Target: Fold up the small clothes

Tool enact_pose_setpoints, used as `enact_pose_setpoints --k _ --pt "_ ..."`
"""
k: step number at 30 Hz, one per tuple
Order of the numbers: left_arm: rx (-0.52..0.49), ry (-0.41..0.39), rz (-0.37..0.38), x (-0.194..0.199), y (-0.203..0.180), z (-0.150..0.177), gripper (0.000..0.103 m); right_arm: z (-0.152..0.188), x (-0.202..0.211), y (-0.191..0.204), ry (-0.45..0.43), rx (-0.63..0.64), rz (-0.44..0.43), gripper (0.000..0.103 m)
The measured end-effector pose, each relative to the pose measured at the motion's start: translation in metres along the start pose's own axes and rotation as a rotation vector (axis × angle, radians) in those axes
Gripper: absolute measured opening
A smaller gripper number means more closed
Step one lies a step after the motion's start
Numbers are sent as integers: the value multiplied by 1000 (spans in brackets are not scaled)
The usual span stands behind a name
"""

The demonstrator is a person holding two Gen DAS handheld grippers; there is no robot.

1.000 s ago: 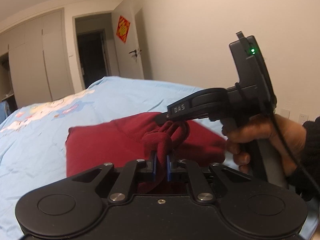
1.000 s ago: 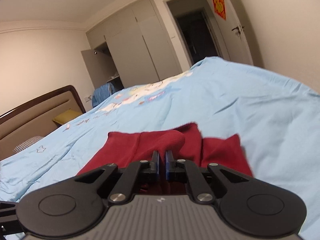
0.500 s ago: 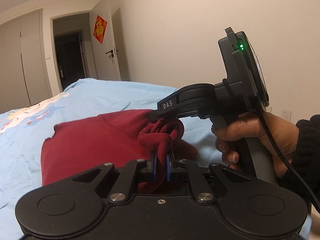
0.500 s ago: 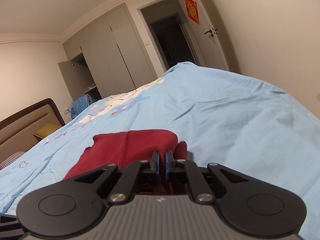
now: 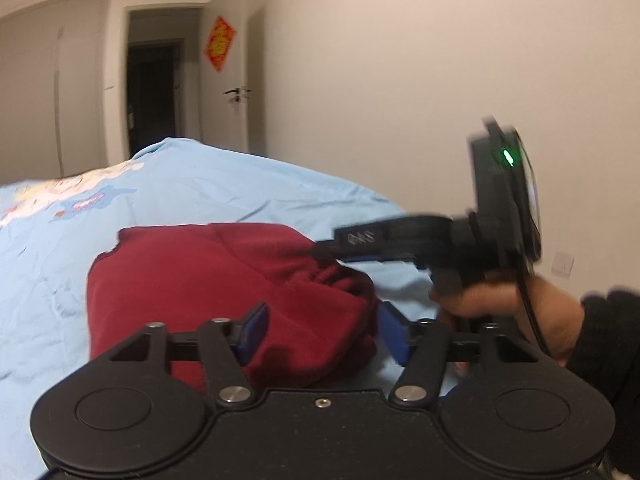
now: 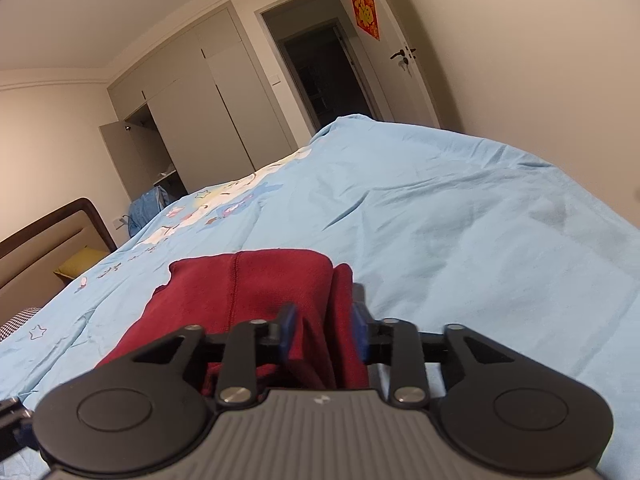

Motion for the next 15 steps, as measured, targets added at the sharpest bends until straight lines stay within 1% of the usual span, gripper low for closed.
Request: enact_pose_setpoints --k 1,2,3,4,6,7,8,12,15 --pt "32 -9 -15 4 6 -2 75 -1 3 1 -3 2 5 53" --pt "65 -18 -36 8 13 -4 81 -2 5 2 -6 5 7 57" --pt "97 -24 -59 11 20 -5 85 -2 7 3 -10 10 10 64" --pt "127 -28 -85 13 28 -6 87 -3 9 5 -11 15 16 74" --pt "181 -31 -149 16 47 -8 97 -3 13 12 -15 35 19 81" --pt "204 -33 -186 18 57 -7 100 -2 14 16 -14 49 14 88" --pt "223 -35 -221 21 64 -6 102 -1 15 22 -13 64 10 91" --pt "287 -2 -326 27 89 2 102 7 18 43 -10 146 15 100" --pt "348 36 -355 32 104 12 102 16 18 50 -6 196 58 101"
Point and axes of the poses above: each gripper's, at about its wrist camera, not at the fingertips, and x roughly against the way its jaws point, y to its left, z to its underside, the point moved 8 cm from there along -x, roughly the way its jaws point, and after that the axes turned 1 degree about x, right-handed, at the moved point
